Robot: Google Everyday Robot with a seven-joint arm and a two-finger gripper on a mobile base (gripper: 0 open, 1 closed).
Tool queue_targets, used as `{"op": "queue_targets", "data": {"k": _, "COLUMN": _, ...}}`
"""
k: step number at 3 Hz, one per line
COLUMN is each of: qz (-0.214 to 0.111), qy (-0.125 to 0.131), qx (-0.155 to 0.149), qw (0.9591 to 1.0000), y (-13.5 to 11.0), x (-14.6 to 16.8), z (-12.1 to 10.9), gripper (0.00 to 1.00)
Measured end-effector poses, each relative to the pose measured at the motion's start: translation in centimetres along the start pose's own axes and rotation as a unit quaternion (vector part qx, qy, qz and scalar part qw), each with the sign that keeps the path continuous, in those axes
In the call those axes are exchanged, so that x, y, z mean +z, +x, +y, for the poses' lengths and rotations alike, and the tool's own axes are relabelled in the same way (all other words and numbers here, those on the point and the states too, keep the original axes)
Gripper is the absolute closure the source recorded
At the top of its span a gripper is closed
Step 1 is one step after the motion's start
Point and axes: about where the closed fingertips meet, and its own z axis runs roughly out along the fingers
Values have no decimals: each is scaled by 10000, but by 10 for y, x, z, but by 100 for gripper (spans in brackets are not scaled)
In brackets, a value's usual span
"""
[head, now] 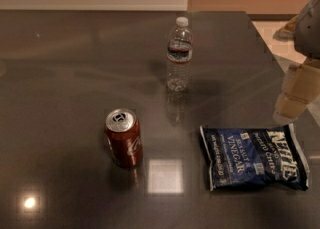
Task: Pick coke can
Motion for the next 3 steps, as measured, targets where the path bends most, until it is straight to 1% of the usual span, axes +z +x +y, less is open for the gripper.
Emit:
{"op": "queue_targets", "data": {"k": 1, "qz": 0, "qy": 1, "qx": 0, "qw": 10000, "y": 0, "x": 0, "z": 0, "gripper": 0}}
{"op": "queue_targets", "data": {"k": 2, "qz": -133, "qy": -58, "qx": -40, "qw": 9999, "y": -6, "x": -1, "z": 0, "gripper": 0}}
{"op": "queue_targets", "data": {"k": 3, "qz": -513, "qy": -223, "qx": -230, "qw": 9982, "y": -28, "x": 4, "z": 8, "gripper": 0}}
